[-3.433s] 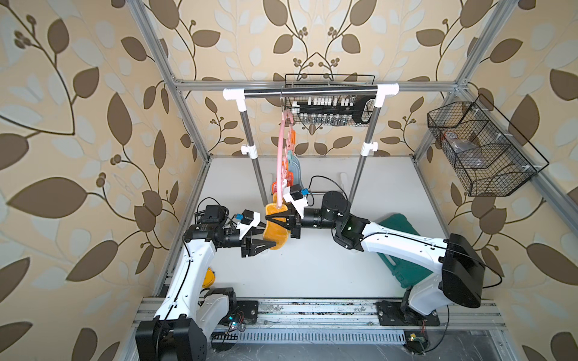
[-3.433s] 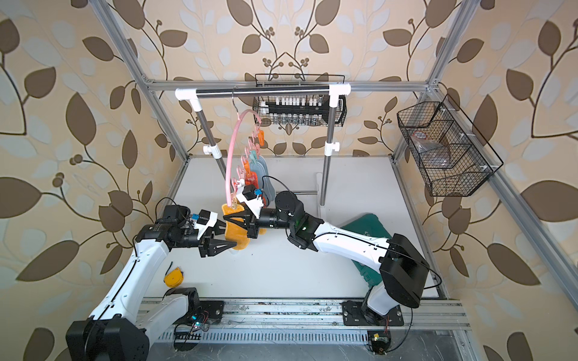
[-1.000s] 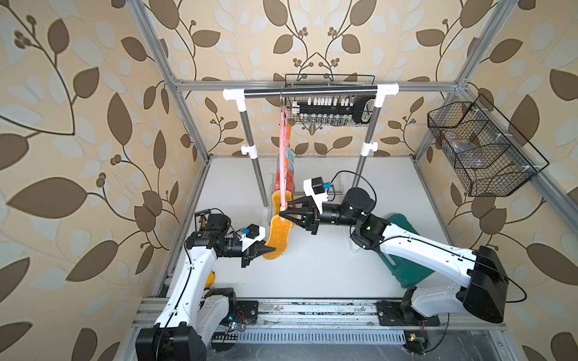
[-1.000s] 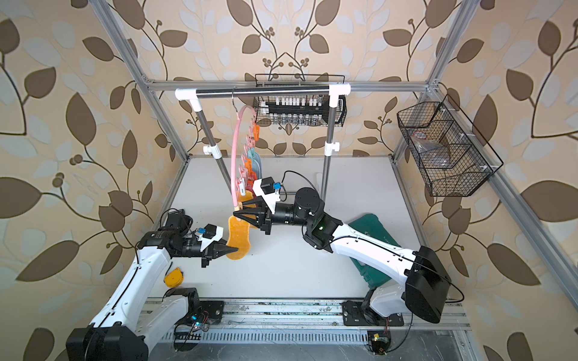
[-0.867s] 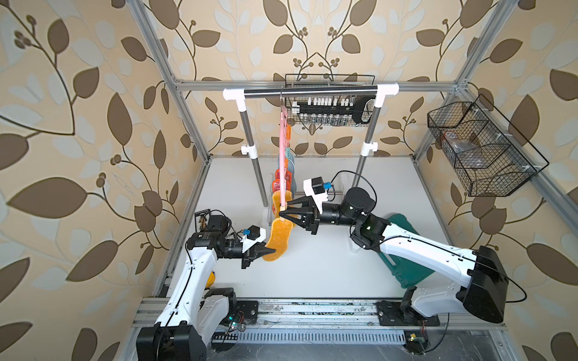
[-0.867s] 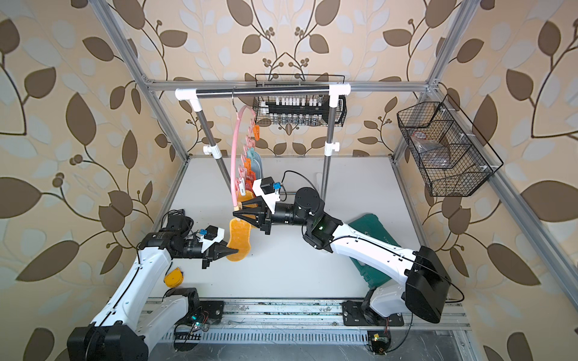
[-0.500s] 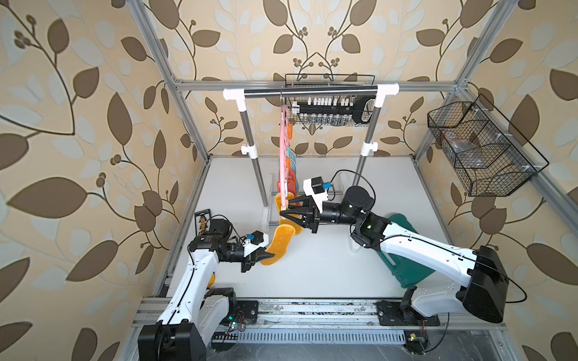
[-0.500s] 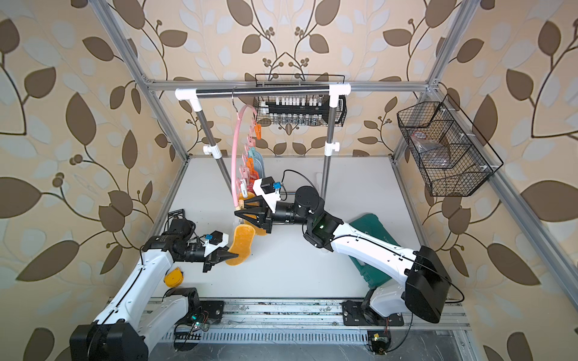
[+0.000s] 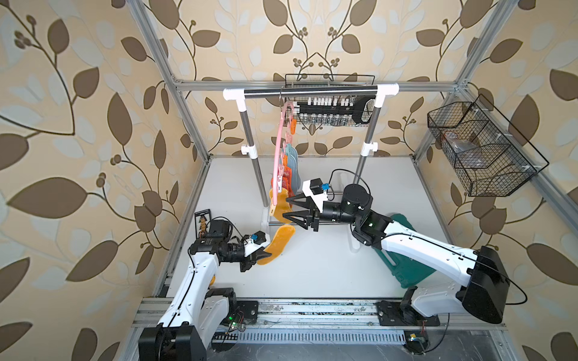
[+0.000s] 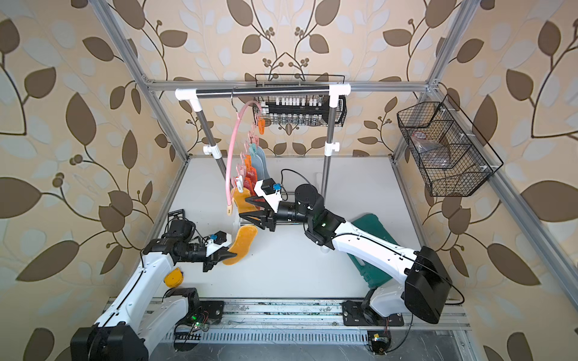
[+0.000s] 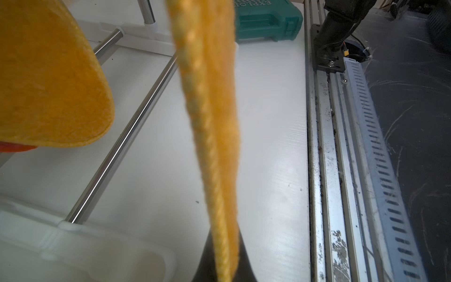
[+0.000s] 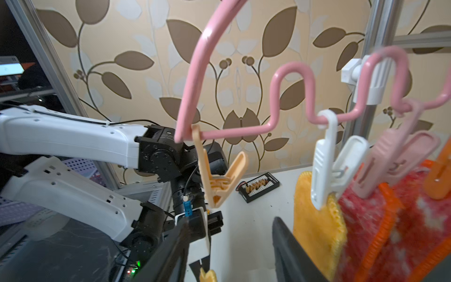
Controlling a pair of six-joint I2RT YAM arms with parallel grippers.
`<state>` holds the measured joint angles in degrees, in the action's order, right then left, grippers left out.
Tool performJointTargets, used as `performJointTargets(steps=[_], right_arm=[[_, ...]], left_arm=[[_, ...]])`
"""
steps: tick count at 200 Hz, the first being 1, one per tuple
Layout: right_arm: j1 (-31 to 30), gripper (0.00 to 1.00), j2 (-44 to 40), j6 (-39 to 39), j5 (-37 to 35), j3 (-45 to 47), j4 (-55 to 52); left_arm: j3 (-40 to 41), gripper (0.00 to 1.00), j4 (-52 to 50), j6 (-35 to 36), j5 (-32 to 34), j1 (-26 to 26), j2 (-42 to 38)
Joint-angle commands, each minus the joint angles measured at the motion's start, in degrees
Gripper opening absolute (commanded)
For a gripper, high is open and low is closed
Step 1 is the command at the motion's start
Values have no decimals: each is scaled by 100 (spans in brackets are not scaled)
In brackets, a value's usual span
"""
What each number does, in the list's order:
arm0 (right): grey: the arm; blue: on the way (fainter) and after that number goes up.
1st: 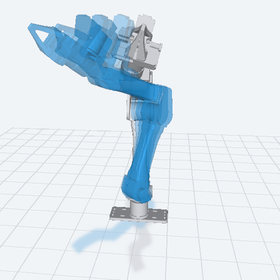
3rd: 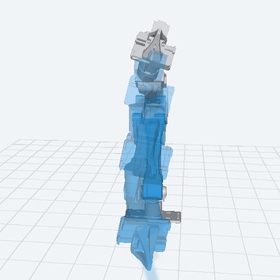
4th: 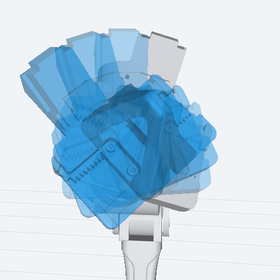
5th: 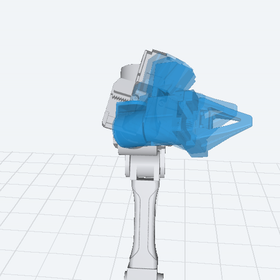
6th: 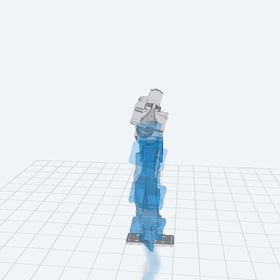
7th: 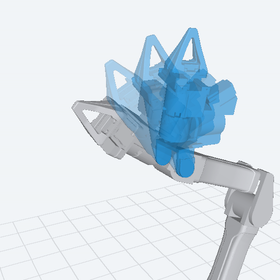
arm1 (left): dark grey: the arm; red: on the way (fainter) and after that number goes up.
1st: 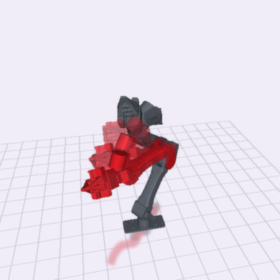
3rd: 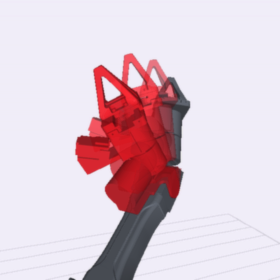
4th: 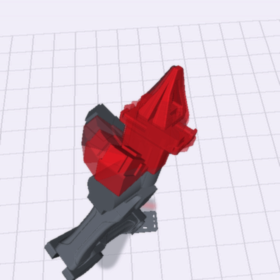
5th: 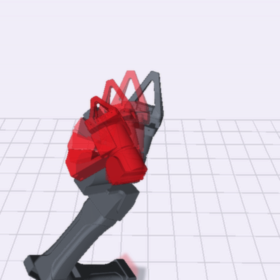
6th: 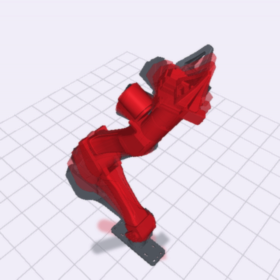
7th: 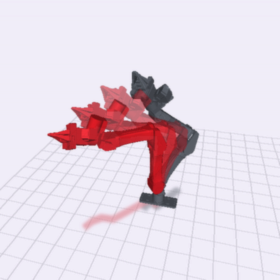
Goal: Take the shoe insoles off the hanger
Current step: Open the clamp at the hanger, then move the clothesline to the center of the board.
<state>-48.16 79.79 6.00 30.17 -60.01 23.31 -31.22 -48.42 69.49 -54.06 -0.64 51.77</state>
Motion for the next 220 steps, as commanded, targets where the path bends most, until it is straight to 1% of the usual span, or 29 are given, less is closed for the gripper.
performJointTargets(steps=[1,18,33,71,86,99,116,130,142,151,157,181,191,220], right_arm=[[36,58,-153,-52,-91,232,-18],[37,59,-249,-161,-39,375,-144],[46,61,-428,-357,-135,529,-445],[79,62,-1083,-595,-955,1284,-1063],[79,62,-1380,-546,-1444,1701,-1145],[88,62,-1608,-278,-2051,2081,-1118],[136,63,-1826,521,-3155,2462,-1286],[243,65,-1937,1339,-4190,2622,-1766],[500,64,-1951,1814,-4601,2652,-2330],[741,63,-1941,2073,-4600,2660,-2694],[1028,63,-1927,2222,-4483,2693,-2851],[1801,63,-1893,2540,-3566,3088,-2719],[1960,63,-1829,2572,-3370,3231,-2579],[2041,61,-1413,2451,-3317,3290,-2555]], left_arm=[[44,0,-102,191,-82,34,-33],[41,0,-114,183,-44,34,-65],[54,0,-119,187,-43,38,-87],[55,0,-140,187,-60,37,-104],[63,0,-137,199,-60,38,-96],[56,0,-149,205,-69,37,-98],[55,0,-180,218,-60,36,-120],[63,0,-194,239,-65,37,-113],[51,0,-198,250,-69,38,-113],[54,0,-211,249,-69,37,-127],[55,0,-220,250,-65,35,-131],[54,0,-237,261,-69,37,-131],[55,0,-229,258,-69,34,-119],[53,0,-238,250,-60,32,-123]])
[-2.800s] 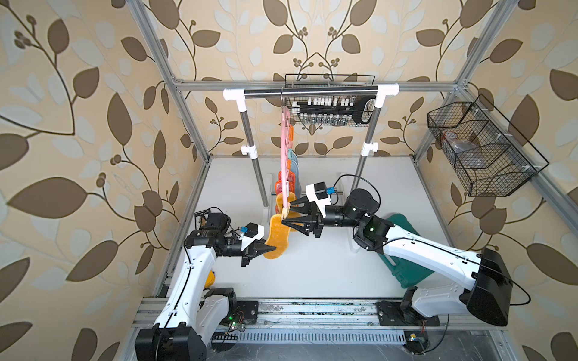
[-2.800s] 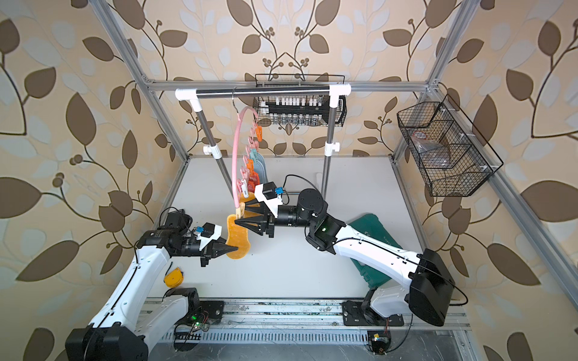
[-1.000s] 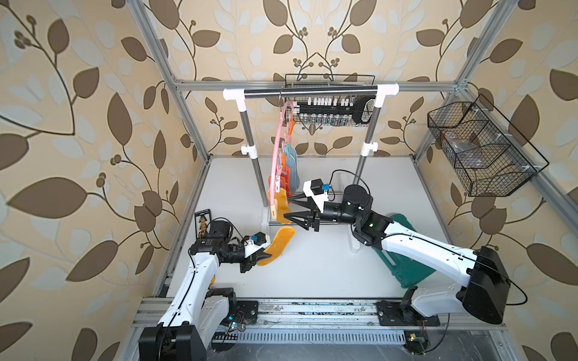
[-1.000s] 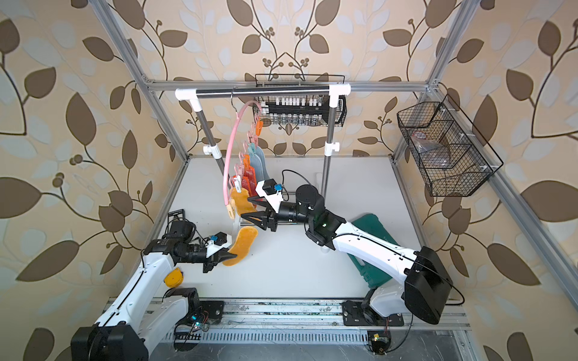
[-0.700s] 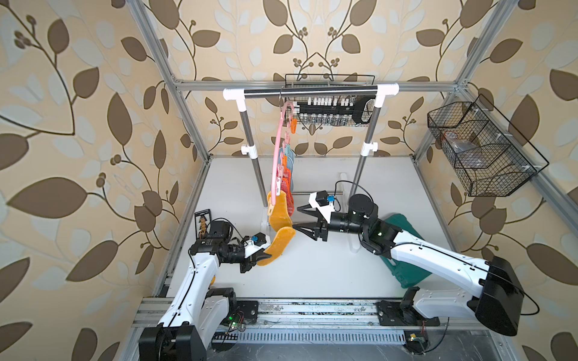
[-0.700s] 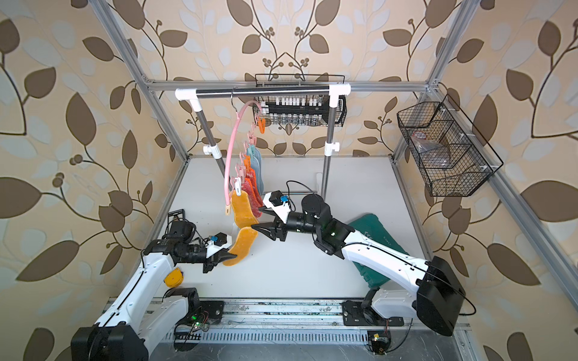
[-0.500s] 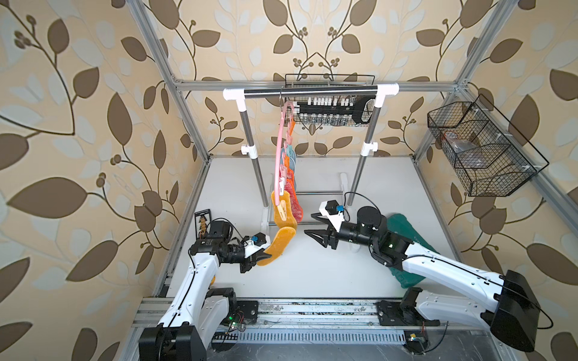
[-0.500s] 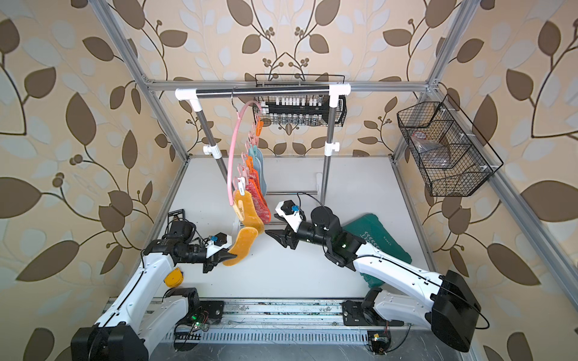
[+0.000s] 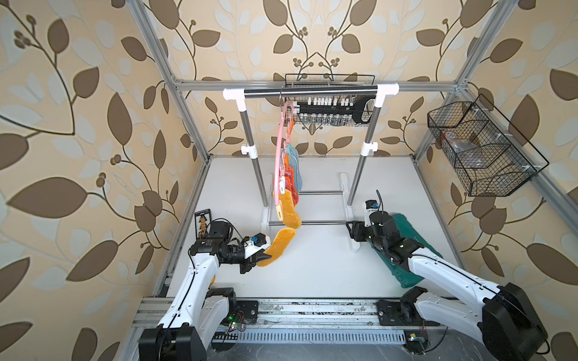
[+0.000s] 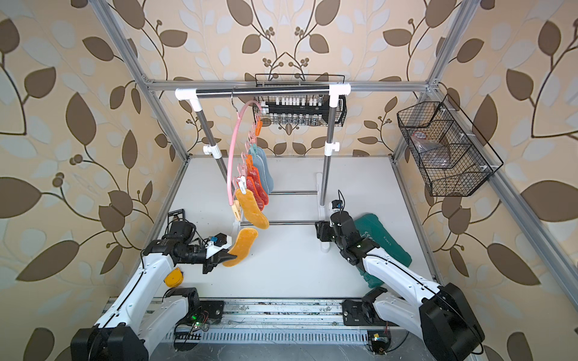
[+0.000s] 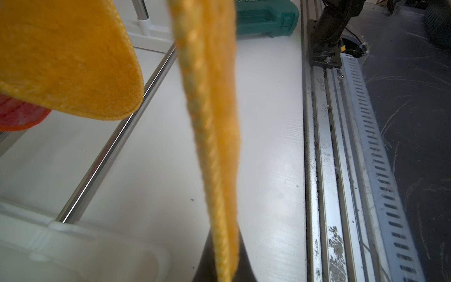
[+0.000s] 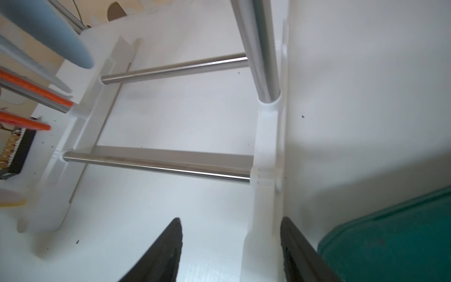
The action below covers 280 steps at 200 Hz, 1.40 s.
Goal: Take the shoe insoles off the hanger
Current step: Move the clothesline to the center of the board.
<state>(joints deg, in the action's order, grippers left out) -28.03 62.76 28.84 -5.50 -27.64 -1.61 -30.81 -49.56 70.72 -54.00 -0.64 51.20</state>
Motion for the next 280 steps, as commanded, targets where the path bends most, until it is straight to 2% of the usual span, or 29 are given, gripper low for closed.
performJointTargets(steps=[1,97,152,209,280], right_arm=[[27,61,303,162,246,46,-61],[-134,44,1904,-230,-365,-436,362],[-220,32,2688,-42,-685,-871,812],[-228,28,3282,408,-932,-1307,1092],[-89,30,3672,361,-1015,-1710,994]], left_arm=[[12,0,-124,127,-67,35,-66],[-13,0,-117,94,-41,30,-58],[-22,0,-137,100,-32,37,-31],[-35,0,-142,109,-40,36,-12],[-13,0,-168,110,-44,34,-62]])
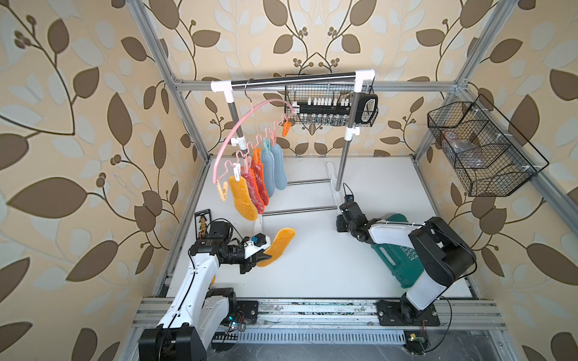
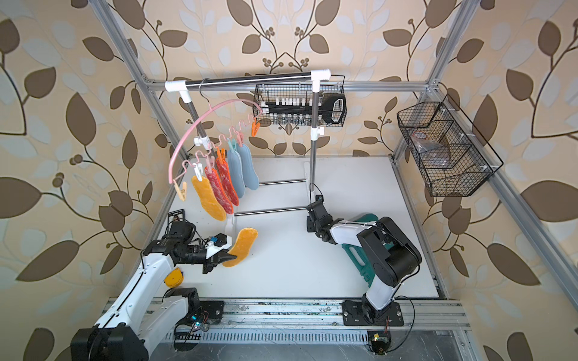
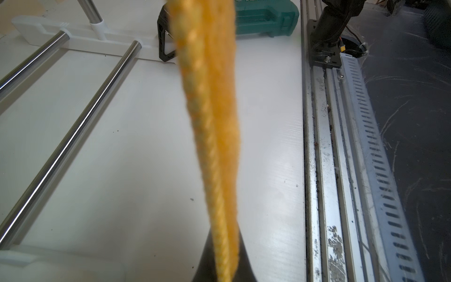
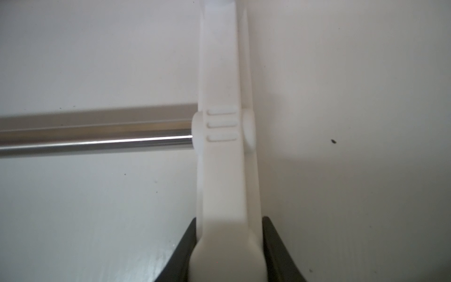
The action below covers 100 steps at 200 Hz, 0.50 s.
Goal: Take the shoe insoles off the hanger
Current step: Move the clothesline to the center of the board.
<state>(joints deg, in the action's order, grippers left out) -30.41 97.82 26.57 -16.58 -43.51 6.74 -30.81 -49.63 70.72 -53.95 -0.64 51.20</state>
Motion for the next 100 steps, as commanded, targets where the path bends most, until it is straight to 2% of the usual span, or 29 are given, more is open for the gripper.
performJointTargets(steps=[1,36,73,100], right_arm=[[158,30,167,587,102,-127,155],[176,43,-154,615,435,58,89],[192,63,-852,594,691,282,-366],[256,67,-1487,554,906,473,-789]], left_arm=[[-13,0,-161,114,-47,32,-60],[-13,0,-176,118,-54,37,-71],[-14,0,-187,135,-54,34,-59],[-13,0,-188,143,-56,30,-64]])
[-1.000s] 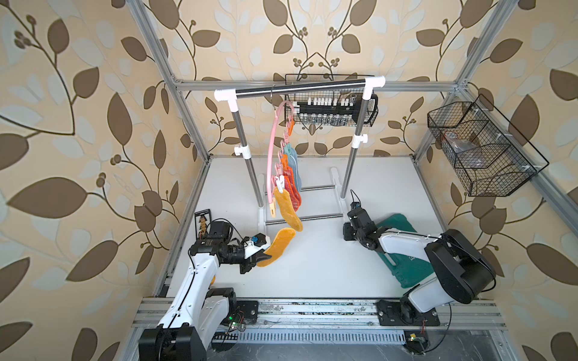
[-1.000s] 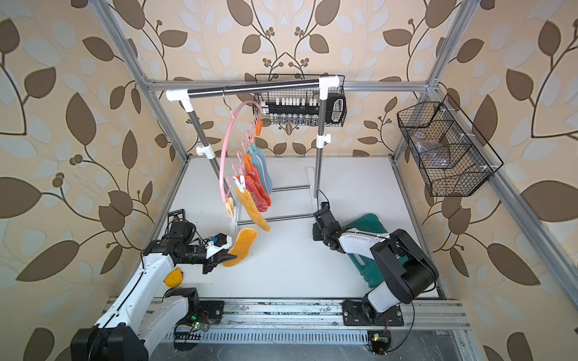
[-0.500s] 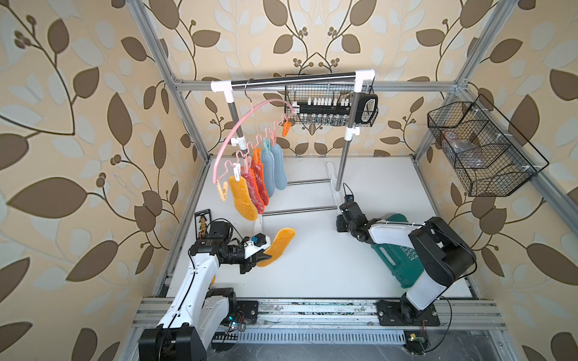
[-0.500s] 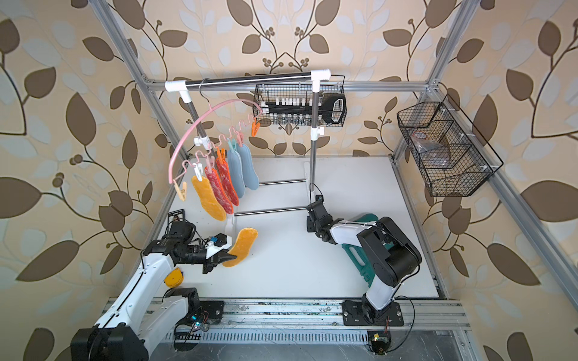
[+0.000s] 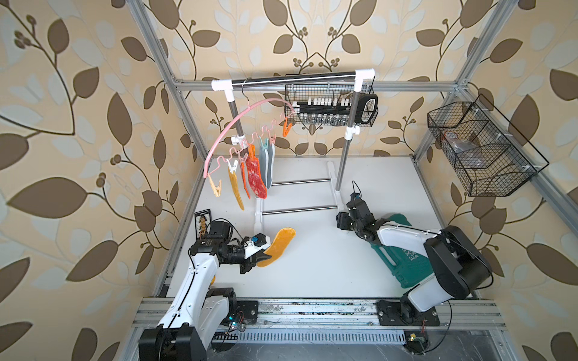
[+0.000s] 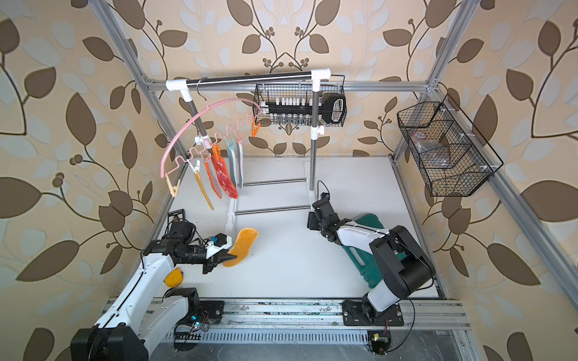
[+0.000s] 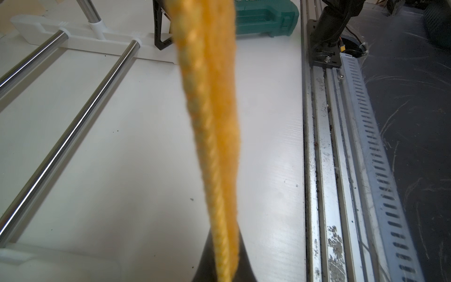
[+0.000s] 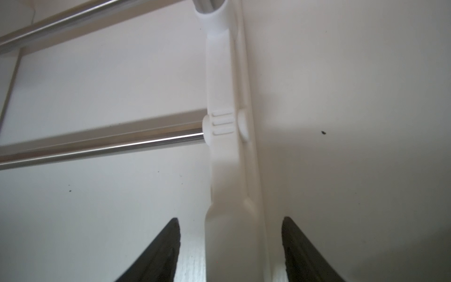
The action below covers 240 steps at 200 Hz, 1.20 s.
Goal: Take the shoe insoles off the hanger
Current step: Move the clothesline to the center of the board, then adjust the distractor at the corner of the board.
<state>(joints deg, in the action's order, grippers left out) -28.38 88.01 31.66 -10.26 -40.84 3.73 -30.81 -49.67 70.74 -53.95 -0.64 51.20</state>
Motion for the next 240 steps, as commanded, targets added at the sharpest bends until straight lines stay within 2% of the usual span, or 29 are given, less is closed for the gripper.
performJointTargets(steps=[1,54,87,103,118,152,188,217,240], right_arm=[[52,67,-531,43,277,221,-505],[57,68,-1782,589,154,1256,-848],[111,69,-1729,780,22,1568,-724],[189,69,-1708,772,-267,1575,-808],[394,70,-1755,791,-522,1614,-853],[1114,70,-1861,663,-513,1642,-773],[1792,70,-1978,604,75,1607,-725],[1801,71,-2433,346,513,1516,-948],[1805,69,-2937,-65,1493,1487,-902]], left_arm=[[-13,0,-183,137,-59,30,-65],[13,0,-157,117,-54,29,-106],[24,0,-126,108,-58,29,-134],[56,0,-104,109,-54,30,-162],[64,0,-120,128,-58,29,-191],[101,0,-135,280,-177,37,-184],[-48,0,-363,640,-438,106,43],[-572,0,-776,755,-846,176,315],[-952,0,-874,663,-1151,320,506]])
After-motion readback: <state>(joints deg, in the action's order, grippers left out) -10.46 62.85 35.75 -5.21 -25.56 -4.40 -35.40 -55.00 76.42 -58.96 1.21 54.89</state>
